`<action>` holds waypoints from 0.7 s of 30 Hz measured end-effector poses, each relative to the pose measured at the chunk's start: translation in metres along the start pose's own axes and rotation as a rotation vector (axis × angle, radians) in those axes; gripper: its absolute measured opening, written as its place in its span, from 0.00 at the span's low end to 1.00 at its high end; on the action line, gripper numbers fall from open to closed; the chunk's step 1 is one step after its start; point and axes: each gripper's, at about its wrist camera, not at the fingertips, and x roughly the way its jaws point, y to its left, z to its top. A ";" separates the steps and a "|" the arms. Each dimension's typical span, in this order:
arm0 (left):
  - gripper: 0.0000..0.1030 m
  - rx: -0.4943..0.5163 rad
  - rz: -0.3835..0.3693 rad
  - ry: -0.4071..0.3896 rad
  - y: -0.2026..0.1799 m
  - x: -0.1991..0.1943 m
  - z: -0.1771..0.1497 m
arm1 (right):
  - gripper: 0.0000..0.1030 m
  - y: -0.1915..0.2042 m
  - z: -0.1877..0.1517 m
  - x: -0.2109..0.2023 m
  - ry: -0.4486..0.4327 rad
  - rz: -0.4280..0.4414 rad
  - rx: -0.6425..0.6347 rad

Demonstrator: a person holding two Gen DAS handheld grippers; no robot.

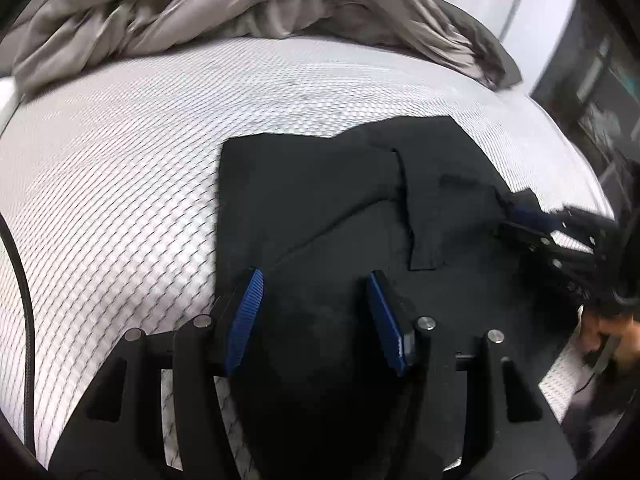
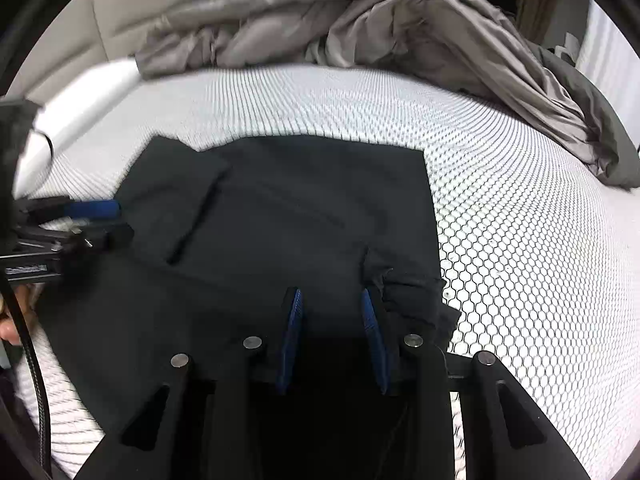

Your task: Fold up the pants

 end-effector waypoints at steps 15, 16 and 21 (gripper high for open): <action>0.52 -0.034 0.010 -0.021 0.002 0.018 0.014 | 0.34 0.040 0.026 0.035 0.067 -0.125 -0.062; 0.52 -0.054 -0.006 -0.019 0.008 0.015 0.011 | 0.31 0.025 0.022 0.029 0.073 -0.168 -0.046; 0.52 -0.112 0.061 -0.054 0.019 -0.013 0.009 | 0.36 0.006 0.029 0.018 0.043 -0.093 -0.007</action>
